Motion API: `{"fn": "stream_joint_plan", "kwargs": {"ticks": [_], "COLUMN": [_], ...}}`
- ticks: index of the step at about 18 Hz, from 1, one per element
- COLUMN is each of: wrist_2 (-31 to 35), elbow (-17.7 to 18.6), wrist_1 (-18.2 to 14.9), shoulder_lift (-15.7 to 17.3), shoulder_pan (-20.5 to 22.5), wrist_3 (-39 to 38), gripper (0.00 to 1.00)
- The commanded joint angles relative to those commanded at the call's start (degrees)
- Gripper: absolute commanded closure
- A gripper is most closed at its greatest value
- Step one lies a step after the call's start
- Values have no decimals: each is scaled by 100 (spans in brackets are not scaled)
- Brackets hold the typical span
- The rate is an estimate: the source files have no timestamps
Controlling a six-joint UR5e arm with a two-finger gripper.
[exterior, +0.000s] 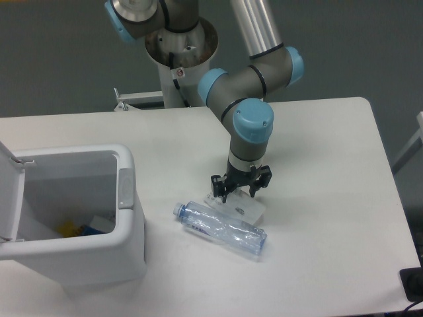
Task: Place the trash in the trash can
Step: 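Lower the gripper onto the white paper and close on it, then lift the white paper and carry it over the white bin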
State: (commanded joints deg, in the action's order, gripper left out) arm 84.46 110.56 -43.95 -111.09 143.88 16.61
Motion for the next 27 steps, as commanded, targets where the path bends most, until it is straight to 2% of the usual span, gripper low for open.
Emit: {"fn": "stream_joint_plan", "kwargs": {"ticks": [3,7,11,13,16,17,20,21,22,27], "wrist_2": [9,9,176,28,-656,-964,-1510,-1660,-1661,-1653], "elbow": [9,-52,-87,-367,-789,-1026,-1483,-1729,-1844,-2012], "wrist_1": [-9,-26,-35,-79,-44,-44,-9,0,0,122], "shoulder_lift": [61,307,1071,1361,1485,1494,1503,1512,1521,1679], "shoulder_pan": [9,105,456,562,571,528,457,257,90,-710], "wrist_3": [18,53,62,53,-43,-87,-718,-1190,-1265,-1292], "gripper": [98,99,97,97,93,89,89,89,89,89]}}
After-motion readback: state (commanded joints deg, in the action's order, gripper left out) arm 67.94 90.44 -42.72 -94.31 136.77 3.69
